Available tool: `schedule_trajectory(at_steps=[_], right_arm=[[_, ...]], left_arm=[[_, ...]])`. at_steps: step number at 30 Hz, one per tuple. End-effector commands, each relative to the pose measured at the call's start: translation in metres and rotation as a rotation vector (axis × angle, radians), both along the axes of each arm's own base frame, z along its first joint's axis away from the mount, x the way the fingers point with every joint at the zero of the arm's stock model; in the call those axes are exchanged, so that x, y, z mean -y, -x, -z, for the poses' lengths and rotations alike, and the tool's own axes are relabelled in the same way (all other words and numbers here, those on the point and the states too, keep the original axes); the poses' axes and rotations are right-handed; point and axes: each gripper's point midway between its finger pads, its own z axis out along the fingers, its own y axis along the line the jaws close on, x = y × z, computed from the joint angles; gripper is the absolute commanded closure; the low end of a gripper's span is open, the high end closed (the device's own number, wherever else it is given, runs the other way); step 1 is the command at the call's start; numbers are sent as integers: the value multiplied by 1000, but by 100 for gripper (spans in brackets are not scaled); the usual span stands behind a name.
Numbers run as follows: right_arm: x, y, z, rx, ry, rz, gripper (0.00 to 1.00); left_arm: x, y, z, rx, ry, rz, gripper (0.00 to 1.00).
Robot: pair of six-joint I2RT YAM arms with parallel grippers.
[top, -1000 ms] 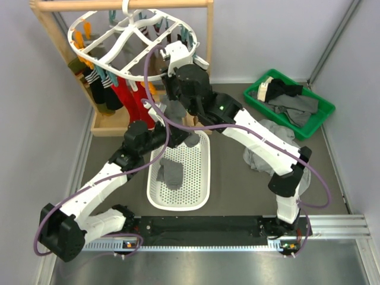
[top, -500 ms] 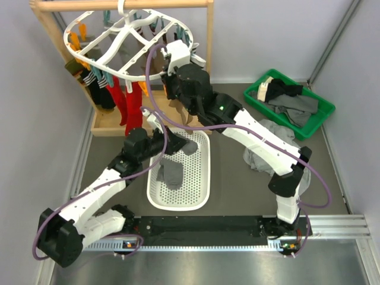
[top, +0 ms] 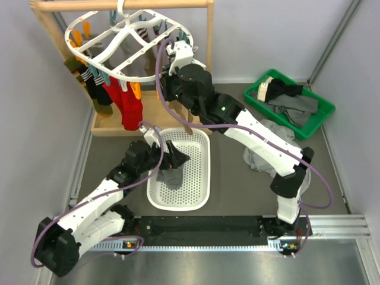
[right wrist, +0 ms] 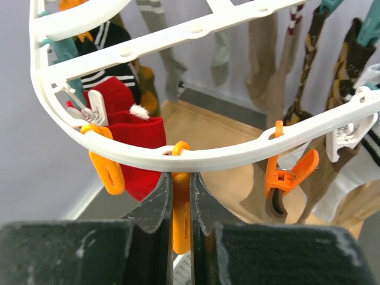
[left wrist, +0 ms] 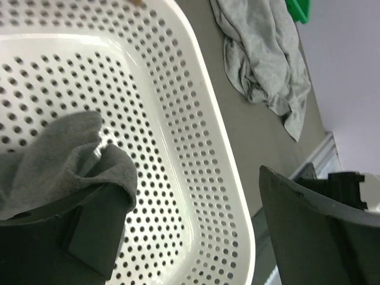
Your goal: Remove the socks clipped to the hanger
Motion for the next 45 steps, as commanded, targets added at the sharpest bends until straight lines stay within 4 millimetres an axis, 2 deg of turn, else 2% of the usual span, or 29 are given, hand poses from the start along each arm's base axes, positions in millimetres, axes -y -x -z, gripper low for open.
schedule_trajectory(at_steps=[1,5,8,11,14,16,18,19,20,22,24,26,30,31,32,34,35,40,42,43,44,45], right_arm=[[4,23,-52,15,-191,-60,100],[4,28,-59,-3,-243,-77,100],[6,30,-60,-14,-257,-78,100],[6,31,-61,-19,-262,-82,100],[7,32,-62,-18,-265,-82,100],[8,32,-64,-11,-262,-80,100],[7,31,-61,-12,-257,-78,100],[7,31,-61,-13,-260,-78,100],[6,31,-60,-17,-260,-85,100],[4,34,-61,-32,-280,-99,100],[1,39,-66,-39,-305,-130,100],[-1,43,-71,-53,-341,-149,100],[1,47,-77,-67,-387,-160,100],[1,47,-77,-74,-397,-160,100],[1,48,-76,-79,-401,-159,100],[1,48,-74,-88,-411,-160,100],[1,47,-73,-91,-410,-159,100],[0,50,-72,-106,-428,-165,100],[-1,51,-71,-112,-435,-173,100],[-1,51,-69,-118,-439,-175,100],[-2,52,-70,-119,-447,-182,100],[-3,53,-70,-120,-447,-185,98]], left_arm=[[-19,-35,-44,176,-72,-147,8],[-37,-69,-77,315,-89,-308,8],[-36,-88,-100,395,-89,-346,8],[-27,-101,-110,401,-102,-332,9],[-15,-98,-114,393,-77,-273,15],[-16,-92,-111,361,-59,-273,16],[-20,-83,-111,358,-45,-277,16],[-23,-78,-117,383,-33,-277,15],[-25,-75,-109,384,-43,-274,14],[-35,-76,-116,441,-54,-314,13],[-43,-80,-113,468,-74,-356,12],[-47,-89,-121,523,-78,-394,11],[-37,-107,-127,545,-96,-387,11],[-33,-113,-120,531,-115,-380,11],[-31,-117,-125,545,-108,-381,12],[-27,-125,-121,541,-116,-378,13],[-25,-128,-125,554,-103,-382,13],[-18,-145,-115,532,-99,-407,18],[-19,-151,-111,514,-96,-432,31],[-18,-155,-109,502,-98,-438,41],[-18,-156,-107,495,-99,-441,65],[-16,-155,-108,493,-91,-432,74]])
